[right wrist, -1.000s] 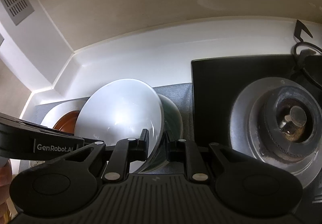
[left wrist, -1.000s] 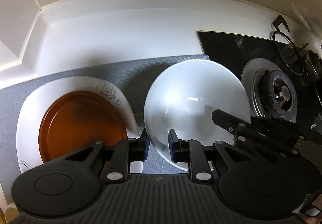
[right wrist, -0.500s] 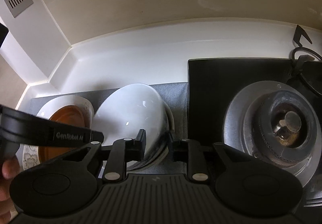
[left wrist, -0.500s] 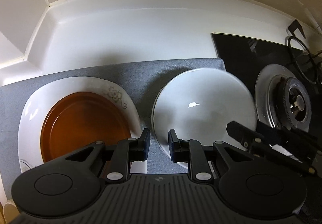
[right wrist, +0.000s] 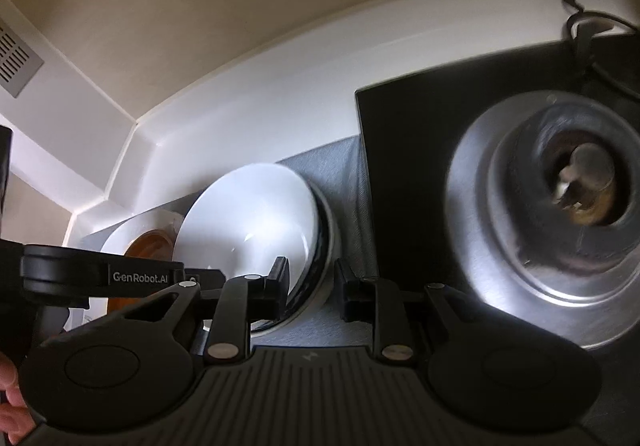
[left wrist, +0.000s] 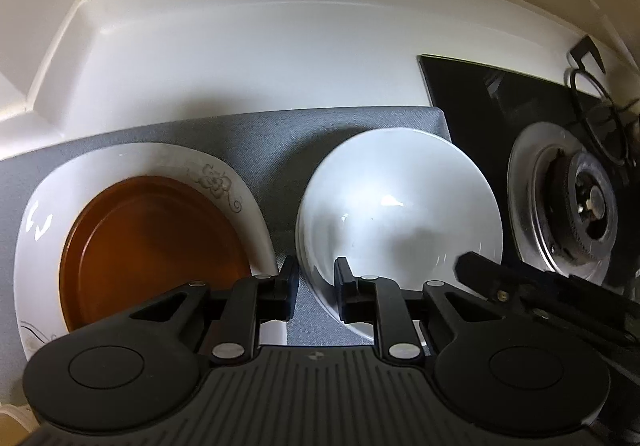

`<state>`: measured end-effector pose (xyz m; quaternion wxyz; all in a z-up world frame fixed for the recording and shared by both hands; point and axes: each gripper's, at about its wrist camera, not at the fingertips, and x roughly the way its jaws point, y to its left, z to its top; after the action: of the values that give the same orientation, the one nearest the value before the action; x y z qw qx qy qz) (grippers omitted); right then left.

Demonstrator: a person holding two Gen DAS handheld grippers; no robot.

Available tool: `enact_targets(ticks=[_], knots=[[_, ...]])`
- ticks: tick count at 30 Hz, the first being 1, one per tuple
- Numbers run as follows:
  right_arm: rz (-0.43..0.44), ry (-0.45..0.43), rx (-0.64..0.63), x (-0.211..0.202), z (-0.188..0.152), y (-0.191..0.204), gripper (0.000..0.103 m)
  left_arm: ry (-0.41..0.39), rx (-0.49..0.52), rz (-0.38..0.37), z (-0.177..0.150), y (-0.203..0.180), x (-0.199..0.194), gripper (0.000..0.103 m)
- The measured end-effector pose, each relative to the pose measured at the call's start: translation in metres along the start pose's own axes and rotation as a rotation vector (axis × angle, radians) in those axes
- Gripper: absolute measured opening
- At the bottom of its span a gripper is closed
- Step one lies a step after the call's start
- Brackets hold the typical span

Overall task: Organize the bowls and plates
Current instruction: 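Lower the white bowl into the light-blue bowl with both grippers, then lift the nested bowls with both grippers toward the stacked plates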

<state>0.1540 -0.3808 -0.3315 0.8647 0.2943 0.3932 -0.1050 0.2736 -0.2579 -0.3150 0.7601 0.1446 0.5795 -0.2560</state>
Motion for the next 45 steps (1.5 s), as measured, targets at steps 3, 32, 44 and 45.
enact_targets(ticks=[3, 32, 44, 45], knots=[[-0.032, -0.001, -0.067, -0.004, -0.004, 0.011, 0.022, 0.046, -0.035, -0.038, -0.008, 0.006, -0.003, 0.022], [-0.031, -0.008, -0.116, -0.033, -0.034, 0.047, 0.028, 0.059, -0.100, -0.001, -0.050, 0.011, -0.052, 0.030], [0.103, 0.021, -0.305, -0.032, -0.034, 0.165, 0.028, -0.027, -0.285, 0.068, -0.084, 0.121, -0.126, 0.030], [0.123, 0.040, -0.320, -0.027, -0.037, 0.176, 0.028, -0.027, -0.311, 0.077, -0.091, 0.134, -0.130, 0.030]])
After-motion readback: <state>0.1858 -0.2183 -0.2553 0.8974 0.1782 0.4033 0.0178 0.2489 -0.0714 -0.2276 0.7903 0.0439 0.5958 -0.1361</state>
